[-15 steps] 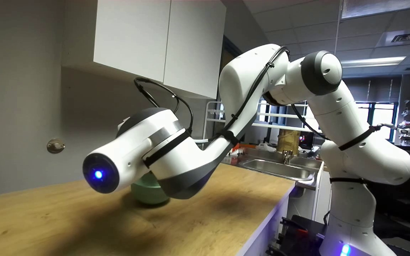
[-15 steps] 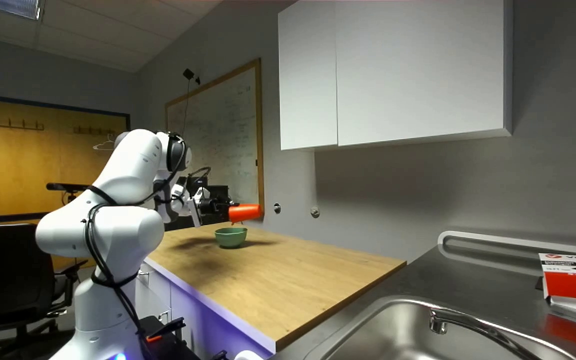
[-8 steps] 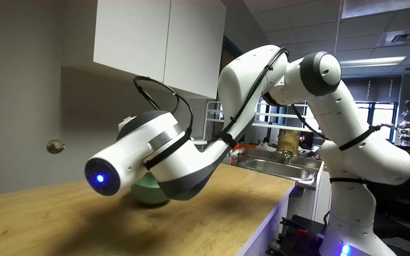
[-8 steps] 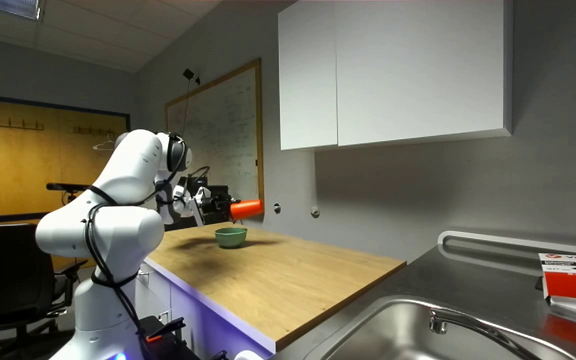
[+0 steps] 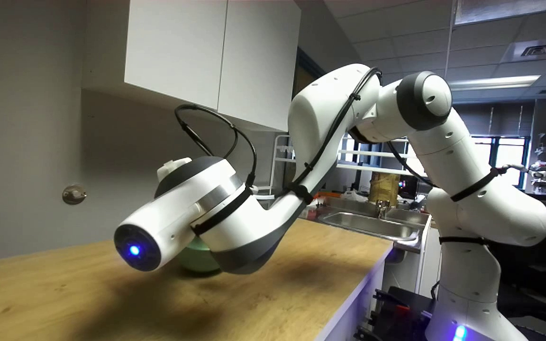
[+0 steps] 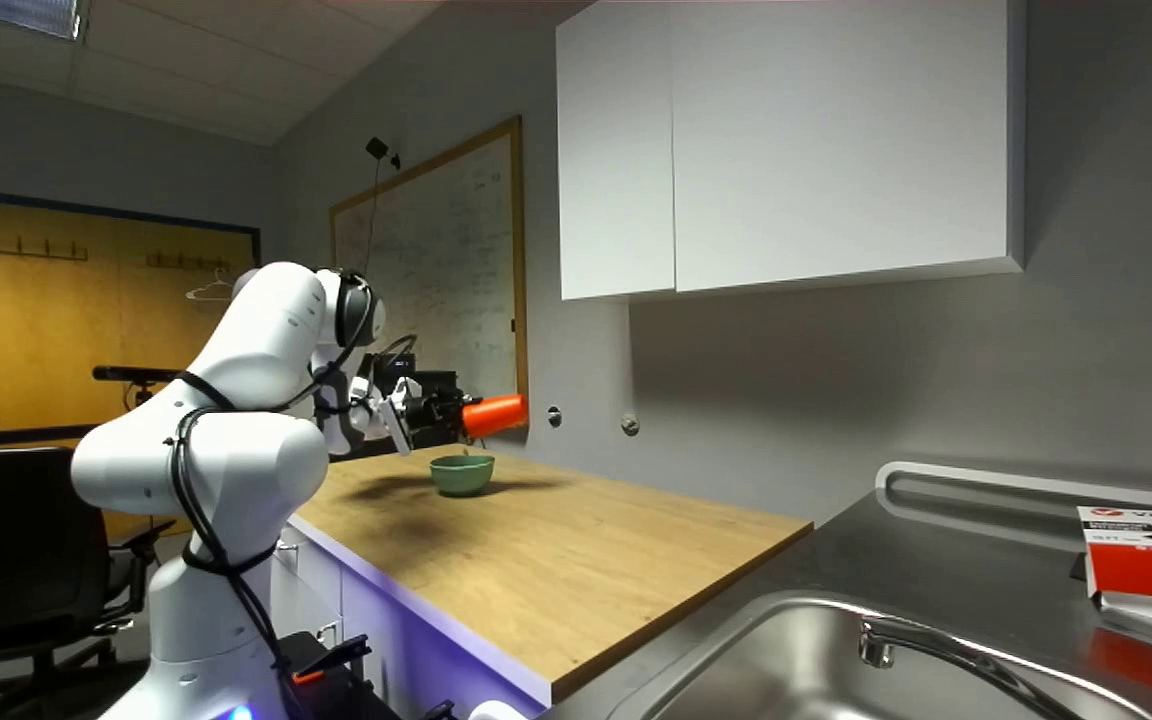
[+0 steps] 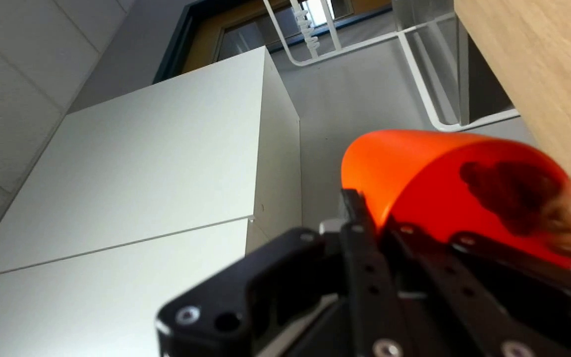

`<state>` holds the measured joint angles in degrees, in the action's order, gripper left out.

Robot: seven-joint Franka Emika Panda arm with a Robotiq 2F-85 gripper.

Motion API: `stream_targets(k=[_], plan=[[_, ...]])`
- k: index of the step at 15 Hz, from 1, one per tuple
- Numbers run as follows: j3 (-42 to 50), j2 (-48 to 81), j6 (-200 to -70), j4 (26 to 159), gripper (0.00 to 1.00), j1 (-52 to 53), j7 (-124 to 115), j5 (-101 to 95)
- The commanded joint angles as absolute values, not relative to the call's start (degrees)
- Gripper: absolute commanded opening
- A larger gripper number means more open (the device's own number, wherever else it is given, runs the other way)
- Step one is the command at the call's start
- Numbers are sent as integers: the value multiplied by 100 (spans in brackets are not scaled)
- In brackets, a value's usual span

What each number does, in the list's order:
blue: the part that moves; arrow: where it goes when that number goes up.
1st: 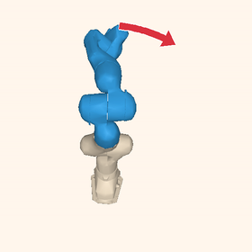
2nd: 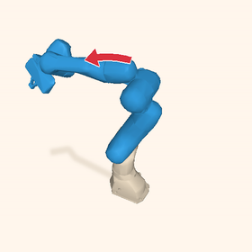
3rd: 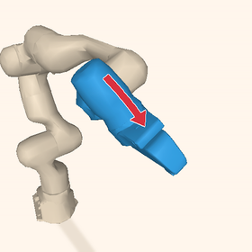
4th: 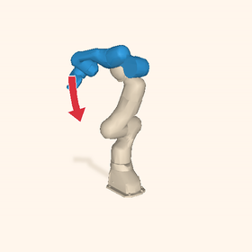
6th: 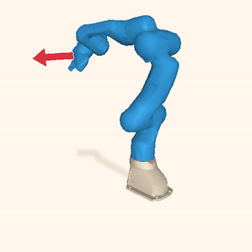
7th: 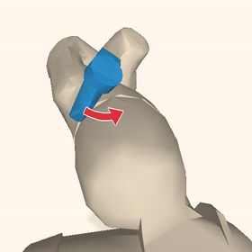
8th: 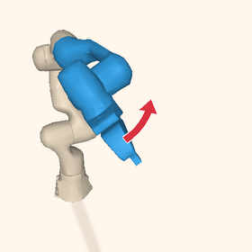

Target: Pour the things in the cup into the bowl

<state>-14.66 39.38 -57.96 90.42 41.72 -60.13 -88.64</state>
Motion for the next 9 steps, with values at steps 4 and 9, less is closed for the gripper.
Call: stream_targets(k=[4,9], plan=[[-1451,3960,-5622,9026,1,4189,-6003,-9115],[-1451,3966,-5584,9044,1,4187,-6000,-9276]])
